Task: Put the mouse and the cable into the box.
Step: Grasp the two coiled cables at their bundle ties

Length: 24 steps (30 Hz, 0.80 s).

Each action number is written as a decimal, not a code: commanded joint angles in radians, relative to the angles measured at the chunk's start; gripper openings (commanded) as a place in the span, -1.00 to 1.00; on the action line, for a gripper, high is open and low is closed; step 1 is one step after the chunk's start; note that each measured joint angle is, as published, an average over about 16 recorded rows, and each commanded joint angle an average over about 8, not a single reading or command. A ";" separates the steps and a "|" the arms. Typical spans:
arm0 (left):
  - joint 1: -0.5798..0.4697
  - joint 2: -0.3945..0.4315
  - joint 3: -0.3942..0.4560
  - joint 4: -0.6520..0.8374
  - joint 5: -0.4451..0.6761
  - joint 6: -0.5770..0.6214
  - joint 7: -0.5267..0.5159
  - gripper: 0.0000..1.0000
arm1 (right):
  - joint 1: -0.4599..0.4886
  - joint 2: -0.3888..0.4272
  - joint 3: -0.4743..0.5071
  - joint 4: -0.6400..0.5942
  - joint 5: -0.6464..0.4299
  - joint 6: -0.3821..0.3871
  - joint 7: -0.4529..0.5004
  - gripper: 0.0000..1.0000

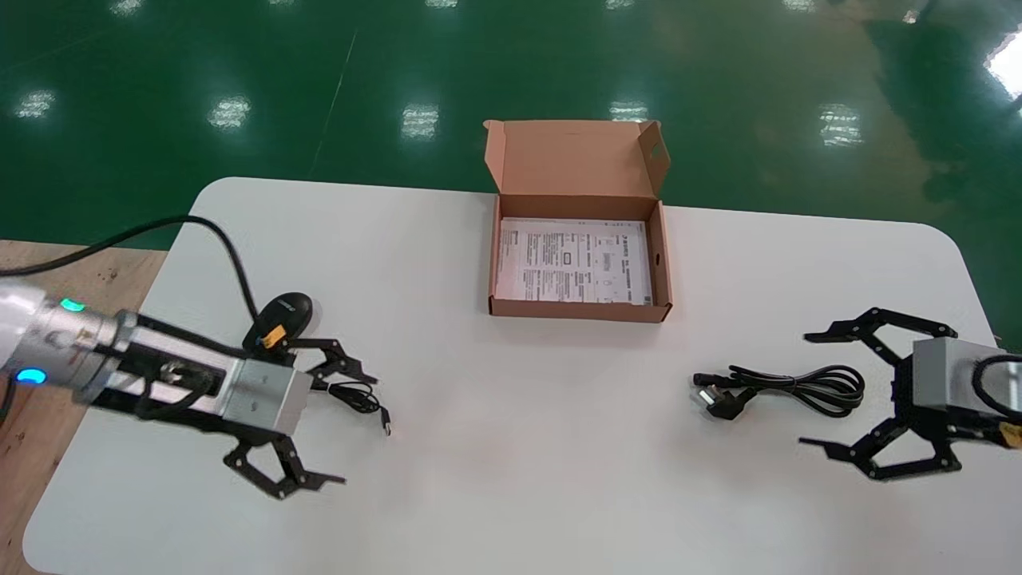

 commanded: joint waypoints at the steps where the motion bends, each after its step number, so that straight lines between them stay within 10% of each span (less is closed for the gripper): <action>1: -0.053 0.042 0.053 0.090 0.078 -0.004 0.067 1.00 | 0.039 -0.024 -0.025 -0.080 -0.075 0.027 -0.065 1.00; 19: -0.206 0.301 0.159 0.699 0.282 -0.213 0.488 1.00 | 0.223 -0.258 -0.111 -0.570 -0.272 0.226 -0.365 1.00; 24: -0.219 0.321 0.160 0.765 0.288 -0.247 0.523 -0.13 | 0.246 -0.287 -0.115 -0.639 -0.282 0.250 -0.397 -0.19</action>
